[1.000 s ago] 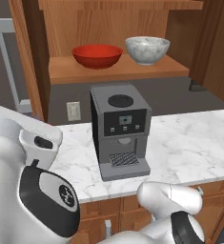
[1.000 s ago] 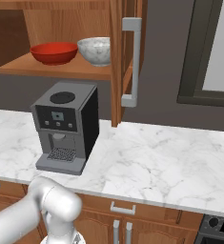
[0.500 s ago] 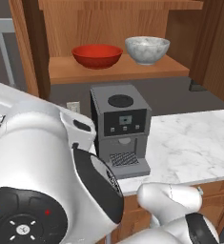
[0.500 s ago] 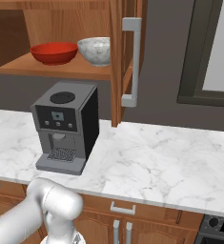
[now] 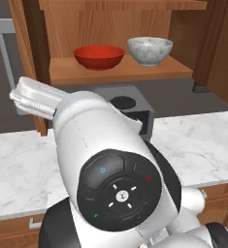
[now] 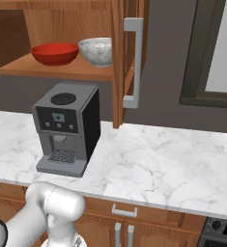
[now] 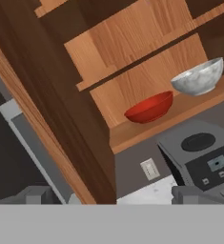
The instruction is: Move the bowls from the cabinet to the plates on the dining table.
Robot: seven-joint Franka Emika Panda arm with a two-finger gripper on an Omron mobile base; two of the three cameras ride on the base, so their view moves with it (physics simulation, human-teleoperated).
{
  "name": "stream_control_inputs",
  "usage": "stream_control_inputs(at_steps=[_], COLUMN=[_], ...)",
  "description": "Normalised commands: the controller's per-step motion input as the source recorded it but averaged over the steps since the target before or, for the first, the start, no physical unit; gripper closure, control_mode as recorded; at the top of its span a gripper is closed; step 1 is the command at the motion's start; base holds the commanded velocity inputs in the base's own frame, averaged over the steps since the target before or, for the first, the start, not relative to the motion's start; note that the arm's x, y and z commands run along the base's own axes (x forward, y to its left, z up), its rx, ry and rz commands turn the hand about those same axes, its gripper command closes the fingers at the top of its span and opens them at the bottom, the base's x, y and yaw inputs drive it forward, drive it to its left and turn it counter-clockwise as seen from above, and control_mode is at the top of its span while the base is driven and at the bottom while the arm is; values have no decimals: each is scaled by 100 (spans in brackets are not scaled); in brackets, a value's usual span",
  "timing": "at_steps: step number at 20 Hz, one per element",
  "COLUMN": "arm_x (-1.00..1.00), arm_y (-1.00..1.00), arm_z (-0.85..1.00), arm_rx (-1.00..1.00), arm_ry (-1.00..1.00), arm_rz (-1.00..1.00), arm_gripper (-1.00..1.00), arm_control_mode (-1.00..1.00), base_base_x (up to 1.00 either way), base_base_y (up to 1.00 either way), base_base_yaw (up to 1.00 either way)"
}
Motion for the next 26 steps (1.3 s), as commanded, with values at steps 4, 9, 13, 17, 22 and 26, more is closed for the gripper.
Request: stream_control_inputs(at_steps=[4, 9, 13, 17, 22, 26], arm_x=[-5, -1, 2, 3, 2, 7], arm_y=[-35, -34, -33, -33, -36, -38], arm_z=[-4, 0, 2, 3, 0, 0], arm_rx=[-2, 0, 0, 0, -2, -1], arm_ry=[10, 12, 13, 13, 15, 16], arm_rz=[9, 7, 6, 6, 5, 4], arm_gripper=[-100, -100, -100, -100, -100, -100], arm_control_mode=[-100, -100, -100, -100, -100, -100], base_base_x=[0, 0, 0, 0, 0, 0], base_base_y=[0, 0, 0, 0, 0, 0], base_base_yaw=[0, 0, 0, 0, 0, 0])
